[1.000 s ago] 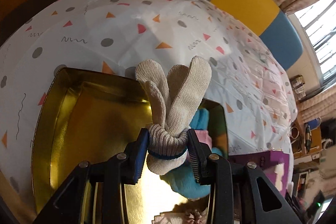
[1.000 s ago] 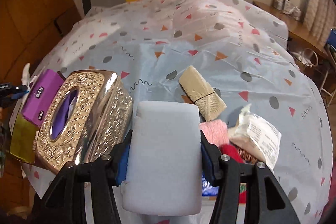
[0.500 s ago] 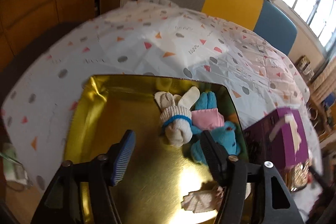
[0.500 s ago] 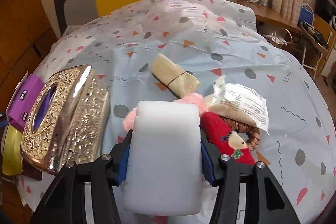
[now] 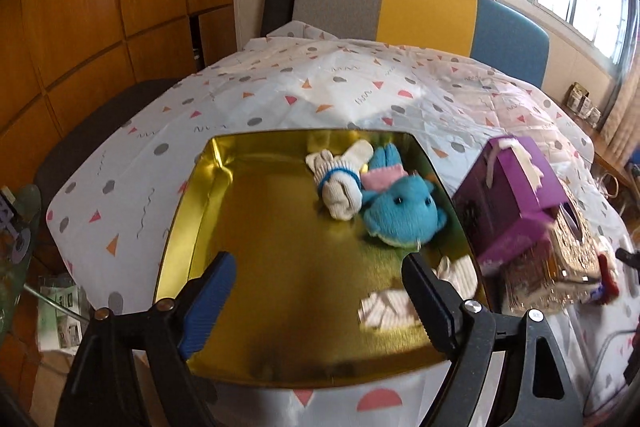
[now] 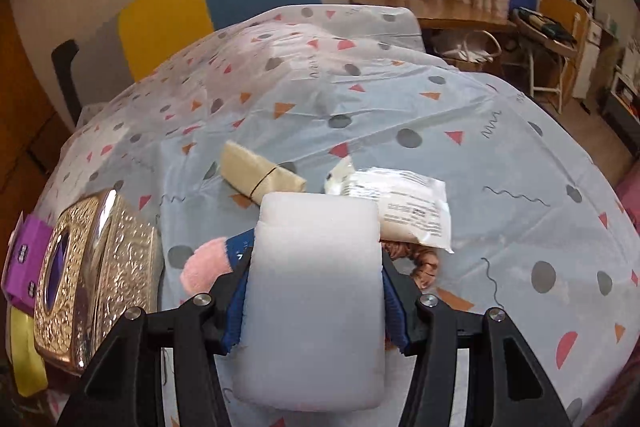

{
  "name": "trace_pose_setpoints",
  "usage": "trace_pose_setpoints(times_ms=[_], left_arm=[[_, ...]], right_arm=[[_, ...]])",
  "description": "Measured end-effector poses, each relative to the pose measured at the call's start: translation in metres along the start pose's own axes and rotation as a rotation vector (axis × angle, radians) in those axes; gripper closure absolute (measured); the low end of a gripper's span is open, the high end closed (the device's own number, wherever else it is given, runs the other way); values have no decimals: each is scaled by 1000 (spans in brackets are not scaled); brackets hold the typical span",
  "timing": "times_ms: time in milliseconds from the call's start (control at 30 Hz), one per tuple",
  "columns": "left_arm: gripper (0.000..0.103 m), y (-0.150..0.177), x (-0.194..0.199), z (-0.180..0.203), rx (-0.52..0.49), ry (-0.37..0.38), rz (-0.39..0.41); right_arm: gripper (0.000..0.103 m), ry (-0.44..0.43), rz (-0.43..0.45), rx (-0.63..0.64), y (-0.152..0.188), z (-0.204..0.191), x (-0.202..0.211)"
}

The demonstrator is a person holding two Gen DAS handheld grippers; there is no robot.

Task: Organize soft objects
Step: 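Carry the white sponge with the right gripper over the gold tray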

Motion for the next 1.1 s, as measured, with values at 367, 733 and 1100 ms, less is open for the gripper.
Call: trace_pose_setpoints(times_ms=[367,733,1100], left_arm=[[17,20,4,-8,-10,6,-8],[14,25,1,-24,27,5,-18],[14,19,8,-65,134,-19,25]], right_arm=[[47,-19,5,88,5,-30,1],[47,-195,75,179,-12,-123,53],[47,-439,8,627,71,-352,97]])
Point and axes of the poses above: each gripper's, at about its wrist camera, not at the fingertips, and x roughly against the way its jaws point, z to its right, y to its underside, the point moved 6 cm from there along -x, roughly the way its jaws point, and after that the axes turned 11 degrees about -z, right-handed, at the moved point
